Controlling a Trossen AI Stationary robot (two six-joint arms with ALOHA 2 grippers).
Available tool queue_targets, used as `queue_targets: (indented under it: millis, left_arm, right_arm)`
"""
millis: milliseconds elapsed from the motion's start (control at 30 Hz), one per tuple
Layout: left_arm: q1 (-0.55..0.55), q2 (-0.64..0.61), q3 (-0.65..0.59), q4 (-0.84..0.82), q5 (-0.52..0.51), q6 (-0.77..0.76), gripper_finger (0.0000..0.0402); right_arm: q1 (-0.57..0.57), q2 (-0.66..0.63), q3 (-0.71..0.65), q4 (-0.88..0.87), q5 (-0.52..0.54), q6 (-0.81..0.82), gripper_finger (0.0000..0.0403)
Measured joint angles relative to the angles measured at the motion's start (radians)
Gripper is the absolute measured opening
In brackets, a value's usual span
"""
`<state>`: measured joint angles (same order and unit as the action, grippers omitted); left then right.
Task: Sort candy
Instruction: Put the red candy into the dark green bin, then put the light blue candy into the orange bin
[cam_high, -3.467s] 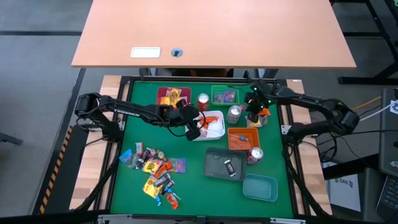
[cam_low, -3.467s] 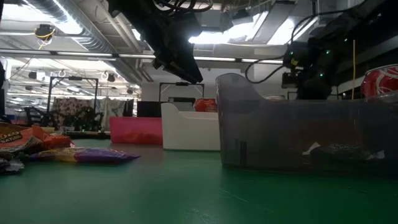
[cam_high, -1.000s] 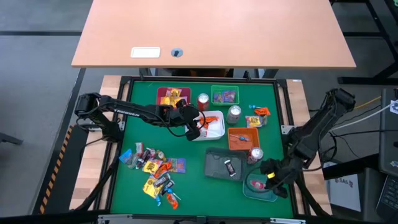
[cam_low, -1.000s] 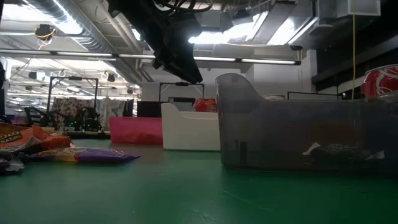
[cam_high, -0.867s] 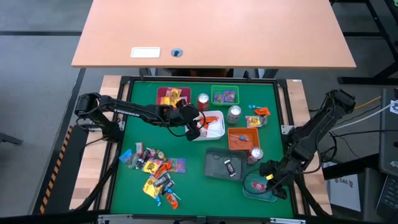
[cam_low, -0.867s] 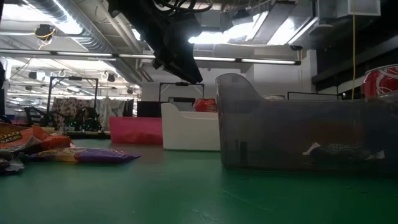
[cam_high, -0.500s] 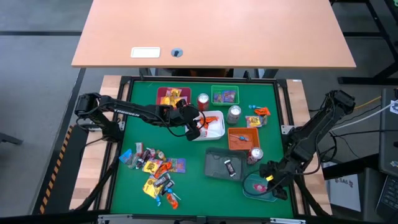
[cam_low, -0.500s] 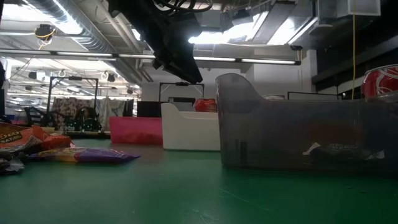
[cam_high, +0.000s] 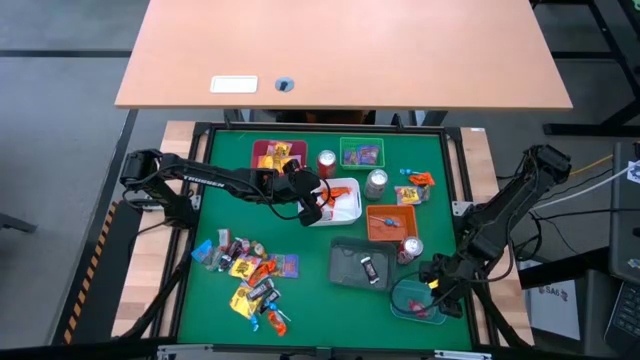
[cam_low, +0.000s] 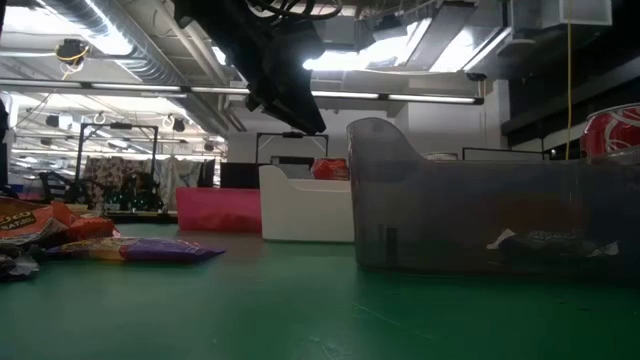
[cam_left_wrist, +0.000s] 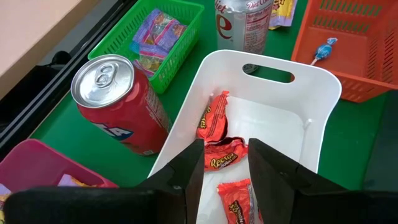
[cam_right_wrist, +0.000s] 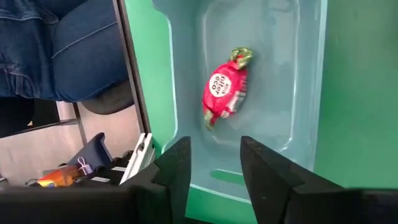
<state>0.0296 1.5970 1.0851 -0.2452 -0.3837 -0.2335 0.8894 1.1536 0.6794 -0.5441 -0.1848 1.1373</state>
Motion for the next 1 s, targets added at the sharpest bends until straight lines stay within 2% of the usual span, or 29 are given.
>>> queue_targets:
  millis: [200,333,467,667,800,1000]
  left_arm:
    - [0.000,0.000,0.000,0.003,0.008,0.000,0.0114]
    - [0.000,-0.018,0.002,-0.001,0.053,0.001,0.0114]
    - [0.000,-0.063,0.003,-0.020,0.120,0.014,0.0114]
    - [0.000,-0.163,0.005,-0.113,0.137,0.059,0.0114]
    - [-0.001,-0.234,-0.019,-0.179,0.132,0.061,0.0114]
    - [-0.014,-0.337,-0.181,-0.117,0.131,0.056,0.0114]
  right_arm:
    - [-0.024,-0.022,0.042,-0.043,0.012,-0.040,0.0138]
    - [-0.087,-0.052,0.103,-0.149,0.054,-0.099,0.0138]
    - [-0.177,-0.084,0.166,-0.276,0.134,-0.226,0.0138]
    - [-0.371,-0.125,0.251,-0.473,0.302,-0.409,0.0138]
    - [-0.534,-0.149,0.275,-0.541,0.417,-0.539,0.0138]
    - [-0.836,-0.150,0.275,-0.538,0.423,-0.806,0.0138]
